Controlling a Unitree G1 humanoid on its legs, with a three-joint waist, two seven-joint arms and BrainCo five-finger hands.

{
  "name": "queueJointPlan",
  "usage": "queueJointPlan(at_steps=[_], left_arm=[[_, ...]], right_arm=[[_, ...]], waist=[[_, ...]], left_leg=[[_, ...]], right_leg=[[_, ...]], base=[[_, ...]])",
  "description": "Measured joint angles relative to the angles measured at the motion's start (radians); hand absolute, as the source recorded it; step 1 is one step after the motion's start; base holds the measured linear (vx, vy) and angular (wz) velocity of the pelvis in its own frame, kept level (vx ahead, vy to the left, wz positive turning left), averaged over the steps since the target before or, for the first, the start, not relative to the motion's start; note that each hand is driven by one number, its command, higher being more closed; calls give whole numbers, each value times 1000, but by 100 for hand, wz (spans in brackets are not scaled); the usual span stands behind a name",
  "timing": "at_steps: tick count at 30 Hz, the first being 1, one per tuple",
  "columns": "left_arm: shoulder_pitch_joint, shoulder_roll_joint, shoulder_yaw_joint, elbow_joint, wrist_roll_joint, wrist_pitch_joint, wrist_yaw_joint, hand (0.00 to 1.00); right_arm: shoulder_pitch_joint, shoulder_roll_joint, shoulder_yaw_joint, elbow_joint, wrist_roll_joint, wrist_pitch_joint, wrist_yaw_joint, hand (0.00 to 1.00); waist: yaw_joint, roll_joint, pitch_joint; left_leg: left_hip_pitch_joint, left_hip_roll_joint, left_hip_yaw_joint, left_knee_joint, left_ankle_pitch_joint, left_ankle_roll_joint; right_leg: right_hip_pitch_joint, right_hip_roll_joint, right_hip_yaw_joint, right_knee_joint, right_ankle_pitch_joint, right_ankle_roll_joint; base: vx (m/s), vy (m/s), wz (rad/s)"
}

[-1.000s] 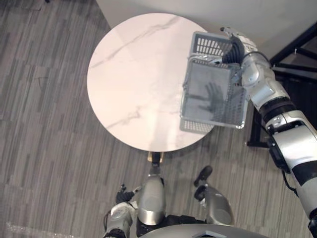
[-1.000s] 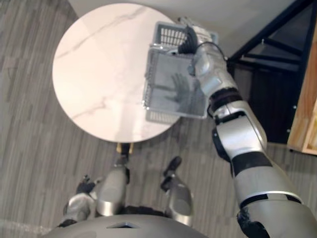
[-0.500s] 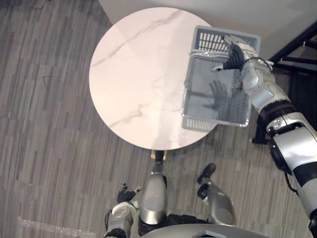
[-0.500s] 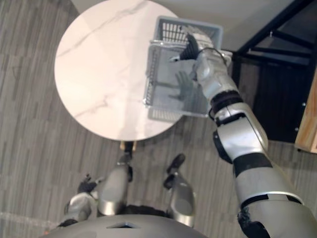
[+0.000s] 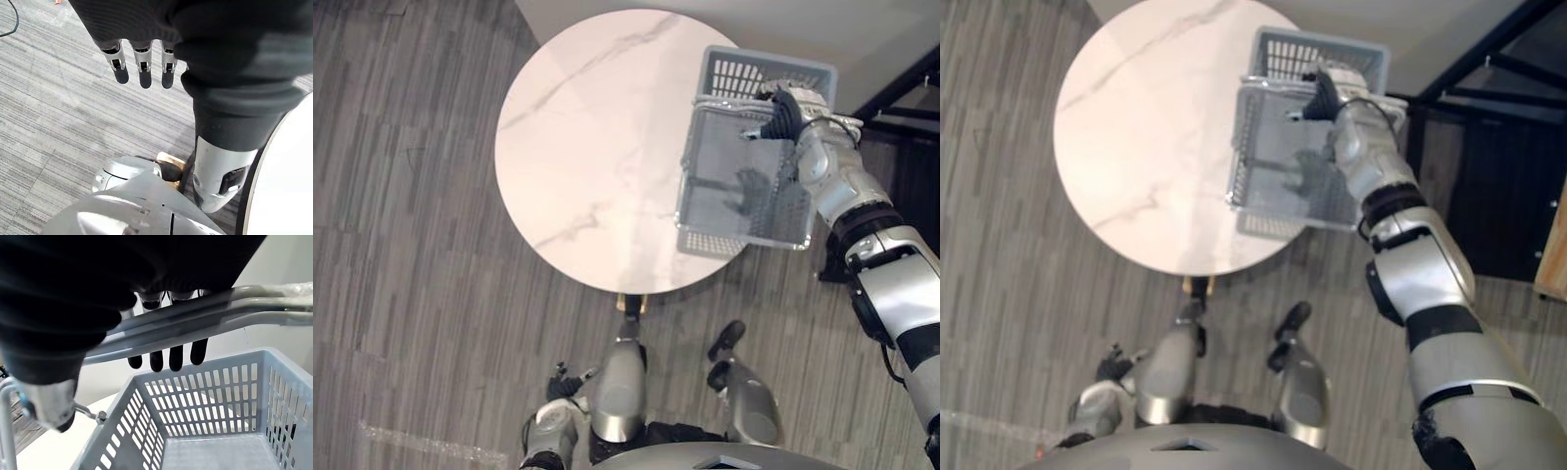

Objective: Pick vegetable in the basket

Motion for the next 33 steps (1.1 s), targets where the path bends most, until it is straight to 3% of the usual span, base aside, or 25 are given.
queueJointPlan(at_steps=[9,15,20,23,25,29,33], left_arm=[[0,0,-20,0,0,-1,1,0],[0,0,-20,0,2,1,1,0],[-3,-2,-1,1,11,9,2,0],[-3,-6,19,2,13,12,3,0],[-3,-7,32,12,24,24,4,0],[1,-10,71,24,59,33,8,0],[13,-2,98,37,100,49,10,0]], right_arm=[[-10,-2,5,38,-44,-3,-10,100],[1,-6,65,39,-82,-1,27,100],[42,-5,239,-51,-119,-6,82,100],[93,6,318,-129,-122,-28,112,100],[152,24,411,-212,-128,-68,153,100],[237,32,443,-320,-115,-103,193,100],[279,31,454,-406,-93,-115,195,100]], waist=[[1,7,-1],[2,9,-3],[2,12,-21],[3,10,-56],[-1,9,-83],[-7,-8,-124],[-33,-40,-176]], left_leg=[[-1,-5,-25,0,1,2],[5,-5,-27,0,1,2],[36,8,-18,0,-2,-2],[43,15,-6,0,-4,-6],[74,20,14,0,-4,-6],[114,27,43,0,-9,-12],[131,43,68,0,-16,-20]], right_leg=[[-1,-4,-3,8,0,0],[4,-9,-5,14,0,1],[33,2,2,6,0,0],[35,9,13,1,0,0],[58,17,29,-8,1,0],[88,25,55,-25,1,0],[92,42,76,-35,6,-7]], base=[[1,1,1],[-1,2,1],[15,-11,-5],[47,-21,-14],[53,-22,-22],[36,-11,-21],[11,-15,-18]])
